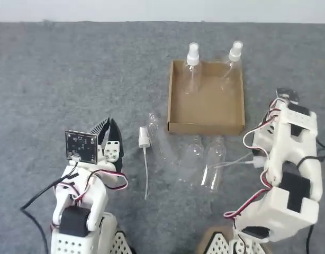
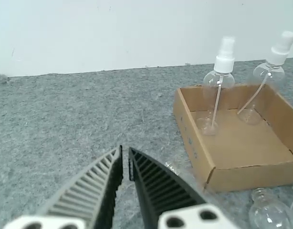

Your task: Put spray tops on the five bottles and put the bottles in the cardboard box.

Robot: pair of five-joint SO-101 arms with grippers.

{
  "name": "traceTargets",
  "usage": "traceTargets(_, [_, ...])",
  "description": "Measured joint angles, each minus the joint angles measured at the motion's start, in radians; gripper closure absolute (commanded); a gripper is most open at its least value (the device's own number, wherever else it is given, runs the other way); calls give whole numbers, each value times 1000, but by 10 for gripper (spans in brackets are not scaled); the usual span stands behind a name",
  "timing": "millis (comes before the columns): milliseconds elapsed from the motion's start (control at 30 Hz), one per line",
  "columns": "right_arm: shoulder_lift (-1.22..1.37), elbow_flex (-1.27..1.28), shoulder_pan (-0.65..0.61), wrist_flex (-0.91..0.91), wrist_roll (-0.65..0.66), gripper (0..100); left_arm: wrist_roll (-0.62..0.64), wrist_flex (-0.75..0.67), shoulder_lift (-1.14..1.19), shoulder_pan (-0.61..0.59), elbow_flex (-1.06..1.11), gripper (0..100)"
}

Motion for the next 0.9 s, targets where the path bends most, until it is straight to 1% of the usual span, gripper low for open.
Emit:
traceTargets(133, [-5,-40,12,103,32,656,0,0,0,0,0,989])
traceTargets(233, [-54,-97,11,170,34,663,0,0,0,0,0,989])
traceTargets(300, [-112,-109,-15,199,34,663,0,0,0,0,0,989])
traceTargets(333, [-146,-112,-38,216,34,663,0,0,0,0,0,989])
traceTargets(467, [-302,-86,-153,244,-35,664,0,0,0,0,0,989])
traceTargets(533, [-373,-20,-238,238,-58,665,0,0,0,0,0,989])
traceTargets(633, [-450,107,-379,175,-101,666,0,0,0,0,0,989])
traceTargets(767, [-470,198,-537,107,-181,666,0,0,0,0,0,989])
traceTargets(900, [-460,203,-612,91,-247,667,0,0,0,0,0,989])
